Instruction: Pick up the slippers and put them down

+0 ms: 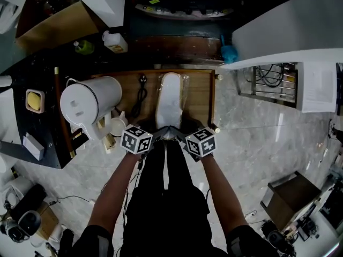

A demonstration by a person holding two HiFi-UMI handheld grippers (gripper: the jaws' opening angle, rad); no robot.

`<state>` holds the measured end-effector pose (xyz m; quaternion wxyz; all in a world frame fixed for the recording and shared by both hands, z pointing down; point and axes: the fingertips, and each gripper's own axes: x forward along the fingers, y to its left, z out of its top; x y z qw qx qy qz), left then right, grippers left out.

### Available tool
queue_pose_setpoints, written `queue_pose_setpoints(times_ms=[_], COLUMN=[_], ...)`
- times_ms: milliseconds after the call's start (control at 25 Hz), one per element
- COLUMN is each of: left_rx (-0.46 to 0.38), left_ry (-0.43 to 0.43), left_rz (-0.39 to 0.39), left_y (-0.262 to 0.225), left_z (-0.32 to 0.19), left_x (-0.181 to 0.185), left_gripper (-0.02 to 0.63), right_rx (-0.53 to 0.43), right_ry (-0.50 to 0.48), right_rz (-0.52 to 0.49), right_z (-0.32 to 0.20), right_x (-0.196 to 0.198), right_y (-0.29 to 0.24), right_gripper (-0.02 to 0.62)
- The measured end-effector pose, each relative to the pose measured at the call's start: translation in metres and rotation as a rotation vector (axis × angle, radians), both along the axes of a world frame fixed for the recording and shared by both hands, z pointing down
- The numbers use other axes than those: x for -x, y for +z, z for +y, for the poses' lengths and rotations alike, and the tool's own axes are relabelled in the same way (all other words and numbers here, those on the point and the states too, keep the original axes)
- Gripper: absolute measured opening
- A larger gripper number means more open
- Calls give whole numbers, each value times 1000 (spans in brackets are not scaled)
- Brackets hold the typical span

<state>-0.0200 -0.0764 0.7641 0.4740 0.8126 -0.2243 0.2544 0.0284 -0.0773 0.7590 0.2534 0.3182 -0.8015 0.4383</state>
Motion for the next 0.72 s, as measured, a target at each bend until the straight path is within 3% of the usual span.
queue_pose_setpoints(times_ms=[240,720], left_rx=[-25,-72], left_ry=[-26,-32], left_rz=[44,45], left_y=[-18,-56], left_z=[-4,-2], left_x=[1,-2], left_gripper=[265,265], right_rx=[-15,-68], right_ry=[29,16], right_rz=[-50,-42], right_z=[-3,-1], right_x=[0,-3], right_y=[-17,-55], right_gripper=[270,270])
